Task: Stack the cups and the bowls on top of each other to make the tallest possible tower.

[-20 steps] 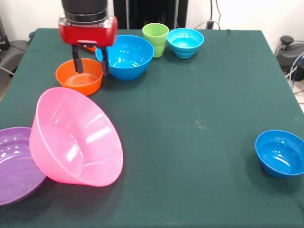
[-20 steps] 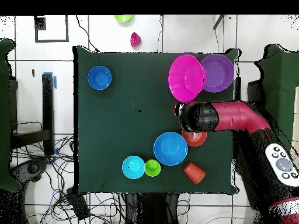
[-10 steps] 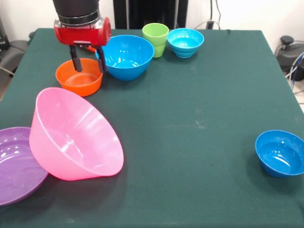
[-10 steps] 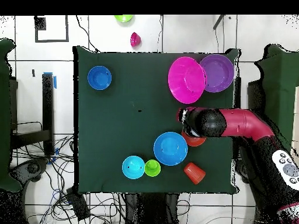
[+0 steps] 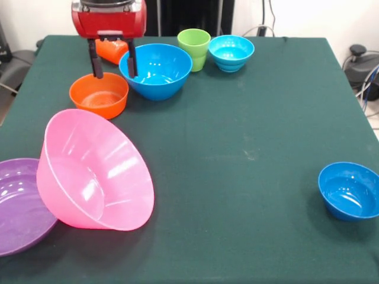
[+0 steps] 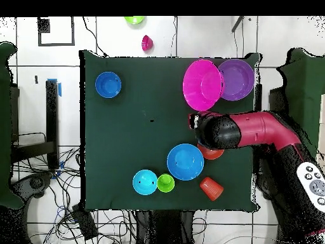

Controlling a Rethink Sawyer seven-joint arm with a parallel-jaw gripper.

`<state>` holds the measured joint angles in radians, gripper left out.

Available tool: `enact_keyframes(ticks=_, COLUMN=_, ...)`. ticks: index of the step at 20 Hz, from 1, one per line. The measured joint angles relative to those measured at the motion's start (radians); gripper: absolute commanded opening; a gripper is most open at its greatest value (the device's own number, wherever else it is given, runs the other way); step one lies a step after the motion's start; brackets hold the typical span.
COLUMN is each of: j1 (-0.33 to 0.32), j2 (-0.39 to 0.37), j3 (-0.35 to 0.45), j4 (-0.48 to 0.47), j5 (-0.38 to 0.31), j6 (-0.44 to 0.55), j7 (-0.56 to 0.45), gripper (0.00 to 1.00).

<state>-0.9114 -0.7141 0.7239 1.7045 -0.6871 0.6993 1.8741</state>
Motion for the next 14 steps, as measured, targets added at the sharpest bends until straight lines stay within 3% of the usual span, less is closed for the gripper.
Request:
enact_keyframes(ticks=3, j1=-0.021, j2=0.006, j3=0.016, j4=-0.007, j5=0.050, j6=0.059, j7=-0.016, gripper=1.00)
enact_keyframes(ticks=4, j1=-0.033, j2=0.010, j3=0.023, j4=-0.017, j5=0.077, j6=0.125, j7=-0.031, gripper=1.00)
enact_keyframes(ticks=14, j1=-0.113, j2=0.048, j3=0.047, j4=-0.087, j5=0.157, j6=0.441, j7=-0.118, gripper=1.00)
